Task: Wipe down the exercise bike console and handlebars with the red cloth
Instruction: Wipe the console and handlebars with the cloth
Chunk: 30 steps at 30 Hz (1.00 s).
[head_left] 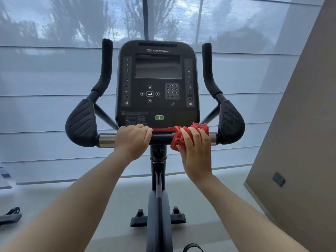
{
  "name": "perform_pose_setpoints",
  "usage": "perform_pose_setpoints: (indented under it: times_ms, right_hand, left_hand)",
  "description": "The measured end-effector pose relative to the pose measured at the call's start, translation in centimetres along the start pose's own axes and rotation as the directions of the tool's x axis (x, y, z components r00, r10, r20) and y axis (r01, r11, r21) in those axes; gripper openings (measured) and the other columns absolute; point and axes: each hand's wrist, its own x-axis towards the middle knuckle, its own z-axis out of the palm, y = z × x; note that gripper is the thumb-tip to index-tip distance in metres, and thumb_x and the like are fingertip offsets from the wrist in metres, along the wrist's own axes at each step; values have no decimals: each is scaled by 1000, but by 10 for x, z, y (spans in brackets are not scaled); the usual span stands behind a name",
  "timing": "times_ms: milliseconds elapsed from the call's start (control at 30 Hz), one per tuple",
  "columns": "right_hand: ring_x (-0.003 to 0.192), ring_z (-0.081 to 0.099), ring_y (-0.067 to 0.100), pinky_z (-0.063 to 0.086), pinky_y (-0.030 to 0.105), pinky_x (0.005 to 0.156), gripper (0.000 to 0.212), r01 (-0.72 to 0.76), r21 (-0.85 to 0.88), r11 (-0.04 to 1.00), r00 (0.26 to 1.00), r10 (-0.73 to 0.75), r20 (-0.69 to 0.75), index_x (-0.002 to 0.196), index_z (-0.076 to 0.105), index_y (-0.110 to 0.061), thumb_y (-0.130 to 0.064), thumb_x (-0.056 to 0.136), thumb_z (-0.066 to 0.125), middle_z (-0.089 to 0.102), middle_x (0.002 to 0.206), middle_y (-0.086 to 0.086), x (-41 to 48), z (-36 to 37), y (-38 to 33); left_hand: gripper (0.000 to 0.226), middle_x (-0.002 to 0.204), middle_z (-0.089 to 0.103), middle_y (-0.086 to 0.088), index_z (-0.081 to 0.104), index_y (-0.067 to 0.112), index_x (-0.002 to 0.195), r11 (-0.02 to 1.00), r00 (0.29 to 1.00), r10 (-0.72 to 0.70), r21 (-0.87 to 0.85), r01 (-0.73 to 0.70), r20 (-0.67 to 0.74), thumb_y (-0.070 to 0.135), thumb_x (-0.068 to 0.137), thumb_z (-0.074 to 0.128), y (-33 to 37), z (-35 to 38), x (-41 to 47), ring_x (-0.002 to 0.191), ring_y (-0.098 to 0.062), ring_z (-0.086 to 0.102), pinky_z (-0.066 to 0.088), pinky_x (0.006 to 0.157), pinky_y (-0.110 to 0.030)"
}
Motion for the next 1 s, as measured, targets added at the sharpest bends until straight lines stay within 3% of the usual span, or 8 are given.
perform_pose_setpoints:
  times_ms: [233,433,600,700,800,867,933,1000]
  right_hand:
    - [120,46,30,34,42,107,45,106,-62,993,994,-104,32,127,51,-13,-42,96,36,55,125,9,4,-12,28]
    - [118,44,33,29,41,106,43,-24,-61,998,998,21,-53,123,53,-11,-40,97,33,55,122,11,5,-9,25]
    - [118,45,30,30,42,106,42,44,-57,997,999,-45,-5,125,51,-15,-41,97,33,56,123,8,5,0,0]
    - [108,52,30,37,41,100,42,103,-56,993,994,-101,45,119,56,-11,-40,96,37,60,115,9,13,-17,14]
    - [93,55,30,41,34,84,31,-63,115,991,996,70,-57,109,59,-6,-31,95,46,63,100,12,30,-49,36]
    - [92,51,27,38,28,82,28,-119,178,977,977,147,-153,110,57,-5,-26,94,48,61,101,13,42,-70,51]
    - [94,49,23,36,21,83,28,-133,215,968,954,183,-235,112,55,-8,-27,95,45,60,104,11,56,-86,62]
    - [96,47,18,30,12,84,28,-127,235,964,926,200,-319,112,54,-10,-29,96,42,59,105,9,68,-94,65]
  left_hand:
    - [38,67,46,8,46,26,69,999,999,35,-22,-35,-7,36,96,21,-2,0,0,64,-22,53,30,58,-30]
    - [42,69,45,8,52,24,74,999,999,35,-27,-35,12,37,95,19,-3,0,1,67,-21,54,27,59,-30]
    - [44,71,48,7,56,23,78,998,999,43,-38,-42,30,37,95,18,-5,1,2,70,-23,57,29,60,-31]
    - [44,75,52,6,57,23,82,999,997,49,-25,-47,60,38,95,17,-4,-1,3,75,-24,58,30,62,-31]
    - [43,87,57,3,57,24,89,999,985,47,-32,-43,166,38,97,18,-5,-3,7,85,-24,58,36,65,-32]
    - [41,85,54,3,54,24,81,996,954,25,-85,1,297,39,97,19,-7,-7,13,86,-24,54,39,68,-34]
    - [44,80,53,1,52,21,72,968,917,-4,-228,103,400,41,97,22,-6,-13,20,83,-24,53,42,71,-36]
    - [46,79,54,-5,56,16,72,916,921,20,-377,139,389,40,98,26,2,-17,29,79,-26,55,44,73,-37]
